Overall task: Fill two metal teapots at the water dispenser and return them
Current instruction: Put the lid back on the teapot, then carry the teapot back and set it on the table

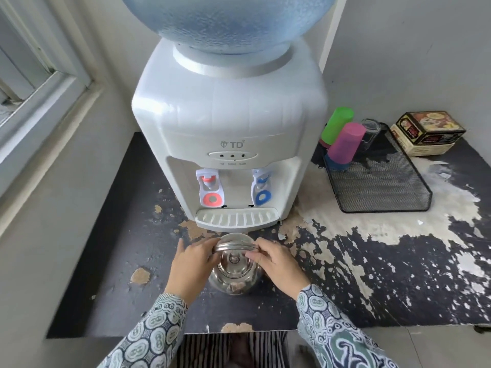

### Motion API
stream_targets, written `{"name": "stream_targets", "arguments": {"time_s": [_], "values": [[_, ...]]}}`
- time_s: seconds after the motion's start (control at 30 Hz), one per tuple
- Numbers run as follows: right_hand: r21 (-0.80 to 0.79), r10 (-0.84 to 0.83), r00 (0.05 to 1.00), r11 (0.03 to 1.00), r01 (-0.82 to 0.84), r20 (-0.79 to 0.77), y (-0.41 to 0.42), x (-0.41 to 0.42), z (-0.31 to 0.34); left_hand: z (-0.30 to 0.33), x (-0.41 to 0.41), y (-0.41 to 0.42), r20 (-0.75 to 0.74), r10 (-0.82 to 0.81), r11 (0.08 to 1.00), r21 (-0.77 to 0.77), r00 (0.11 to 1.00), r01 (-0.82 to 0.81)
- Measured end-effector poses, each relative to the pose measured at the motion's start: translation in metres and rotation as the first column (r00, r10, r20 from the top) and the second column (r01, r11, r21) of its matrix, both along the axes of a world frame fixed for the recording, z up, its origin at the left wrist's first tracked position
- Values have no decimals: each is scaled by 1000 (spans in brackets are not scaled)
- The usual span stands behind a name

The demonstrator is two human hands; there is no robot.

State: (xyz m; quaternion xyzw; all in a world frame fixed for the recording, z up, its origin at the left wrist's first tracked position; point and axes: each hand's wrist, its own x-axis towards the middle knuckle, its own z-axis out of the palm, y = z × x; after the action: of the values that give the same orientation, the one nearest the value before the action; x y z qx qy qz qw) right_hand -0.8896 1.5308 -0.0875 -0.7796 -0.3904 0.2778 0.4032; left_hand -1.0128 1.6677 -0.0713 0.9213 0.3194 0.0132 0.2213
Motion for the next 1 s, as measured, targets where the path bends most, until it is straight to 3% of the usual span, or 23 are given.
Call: {"name": "stream_targets", "arguments": {"time_s": [0.1,0.27,0.6,0.73,0.9,1.0], "values": [[20,34,999,999,-34,30,-8,-1,4,0,3,-5,13,48,998,-42,999,-47],[64,-26,999,998,28,-28,-53,-4,16,4,13,-43,184,-24,1000,-14,983,27],[115,-262,964,960,255,53,-251,-12,46,26,45,-212,292,-241,970,39,926,240],[133,-376,924,921,365,71,-351,-18,58,37,66,-301,324,-386,921,85,863,380],[160,-555,827,828,538,89,-477,-29,70,47,88,-416,403,-583,799,123,706,589],[187,-663,744,744,642,81,-545,-35,76,57,104,-483,472,-632,703,17,614,711]]}}
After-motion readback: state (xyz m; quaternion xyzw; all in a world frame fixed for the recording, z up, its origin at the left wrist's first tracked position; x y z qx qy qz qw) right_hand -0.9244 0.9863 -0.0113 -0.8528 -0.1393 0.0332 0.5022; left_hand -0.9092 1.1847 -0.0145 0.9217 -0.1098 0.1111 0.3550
